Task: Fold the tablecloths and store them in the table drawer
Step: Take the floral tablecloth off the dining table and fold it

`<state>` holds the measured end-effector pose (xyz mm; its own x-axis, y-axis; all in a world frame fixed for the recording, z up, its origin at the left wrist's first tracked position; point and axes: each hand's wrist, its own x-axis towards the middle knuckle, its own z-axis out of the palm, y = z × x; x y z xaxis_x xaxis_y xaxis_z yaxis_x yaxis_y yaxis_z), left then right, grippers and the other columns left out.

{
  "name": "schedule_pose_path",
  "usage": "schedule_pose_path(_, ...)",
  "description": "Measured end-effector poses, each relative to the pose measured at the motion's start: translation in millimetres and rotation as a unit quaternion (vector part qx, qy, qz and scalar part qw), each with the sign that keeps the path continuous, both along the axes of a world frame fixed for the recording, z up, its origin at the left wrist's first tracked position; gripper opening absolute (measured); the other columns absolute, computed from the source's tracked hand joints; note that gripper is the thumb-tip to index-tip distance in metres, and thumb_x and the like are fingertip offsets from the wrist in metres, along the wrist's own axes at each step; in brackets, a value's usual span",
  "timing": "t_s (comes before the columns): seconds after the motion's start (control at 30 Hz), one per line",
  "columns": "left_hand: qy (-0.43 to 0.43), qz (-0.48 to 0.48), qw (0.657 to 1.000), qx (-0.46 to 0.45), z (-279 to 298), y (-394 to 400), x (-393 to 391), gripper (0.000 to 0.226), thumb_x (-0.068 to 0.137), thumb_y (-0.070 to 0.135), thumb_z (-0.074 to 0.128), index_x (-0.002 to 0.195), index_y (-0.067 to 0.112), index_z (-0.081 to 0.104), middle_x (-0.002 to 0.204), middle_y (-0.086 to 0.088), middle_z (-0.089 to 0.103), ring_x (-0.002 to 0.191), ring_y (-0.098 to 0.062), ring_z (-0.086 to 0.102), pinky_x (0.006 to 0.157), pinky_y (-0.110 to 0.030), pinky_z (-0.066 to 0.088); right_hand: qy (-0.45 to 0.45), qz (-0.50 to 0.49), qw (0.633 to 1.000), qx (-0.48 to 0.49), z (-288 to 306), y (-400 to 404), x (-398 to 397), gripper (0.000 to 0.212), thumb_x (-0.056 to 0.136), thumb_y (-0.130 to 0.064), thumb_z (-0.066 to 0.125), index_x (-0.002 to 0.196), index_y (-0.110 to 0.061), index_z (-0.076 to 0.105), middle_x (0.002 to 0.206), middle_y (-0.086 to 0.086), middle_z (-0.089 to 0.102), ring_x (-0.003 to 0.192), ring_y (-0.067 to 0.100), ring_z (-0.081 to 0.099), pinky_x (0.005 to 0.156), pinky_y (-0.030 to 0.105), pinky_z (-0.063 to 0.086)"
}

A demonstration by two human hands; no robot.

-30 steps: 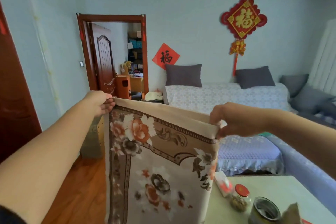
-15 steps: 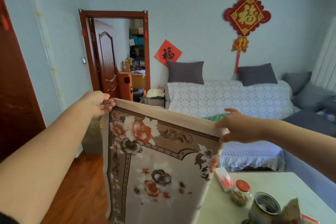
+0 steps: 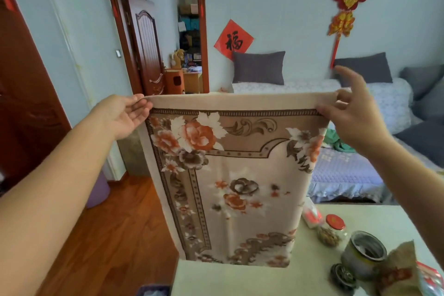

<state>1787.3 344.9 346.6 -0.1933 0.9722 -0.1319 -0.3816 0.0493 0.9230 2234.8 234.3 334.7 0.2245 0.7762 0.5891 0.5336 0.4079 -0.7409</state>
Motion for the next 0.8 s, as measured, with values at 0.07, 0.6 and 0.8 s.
schedule_pose_path(0.07, 0.023, -0.015, 0.999, -0.029, 0.5, 18.1, 2.3, 0.018, 0.104, 0.01, 0.047, 0.094, 0.014, 0.062, 0.065, 0.003, 0.073, 0.083, -0.013, 0.068, 0.074, -0.033, 0.054, 0.024, -0.039, 0.999, -0.001, 5.6, 30.7, 1.3, 0.045, 0.089, -0.013, 0.073, 0.127, -0.033, 0.058, 0.096, 0.005, 0.066, 0.081, 0.013, 0.064, 0.071, 0.028, 0.052)
schedule_pose_path(0.6, -0.005, 0.012, 0.999, 0.032, -37.5, 110.0, 58.9, 0.023, 0.103, 0.005, 0.046, 0.114, 0.013, 0.065, 0.104, -0.01, 0.071, 0.1, -0.021, 0.072, 0.1, -0.048, 0.052, 0.165, -0.083, 0.975, -0.12, -8.6, 146.5, 39.0, 0.009, 0.085, -0.022, 0.079, 0.079, -0.02, 0.072, 0.074, -0.008, 0.068, 0.064, 0.009, 0.056, 0.06, 0.021, 0.046)
schedule_pose_path(0.8, 0.075, -0.005, 0.997, -0.017, -134.7, -3.0, 21.9, 0.025, 0.099, -0.003, 0.047, 0.099, 0.014, 0.065, 0.077, -0.007, 0.067, 0.072, -0.017, 0.069, 0.089, -0.044, 0.057, 0.14, 0.03, 0.971, -0.193, -112.1, 13.2, 34.2, 0.006, 0.085, -0.005, 0.074, 0.09, -0.008, 0.074, 0.079, 0.008, 0.075, 0.071, 0.019, 0.072, 0.069, 0.028, 0.061)
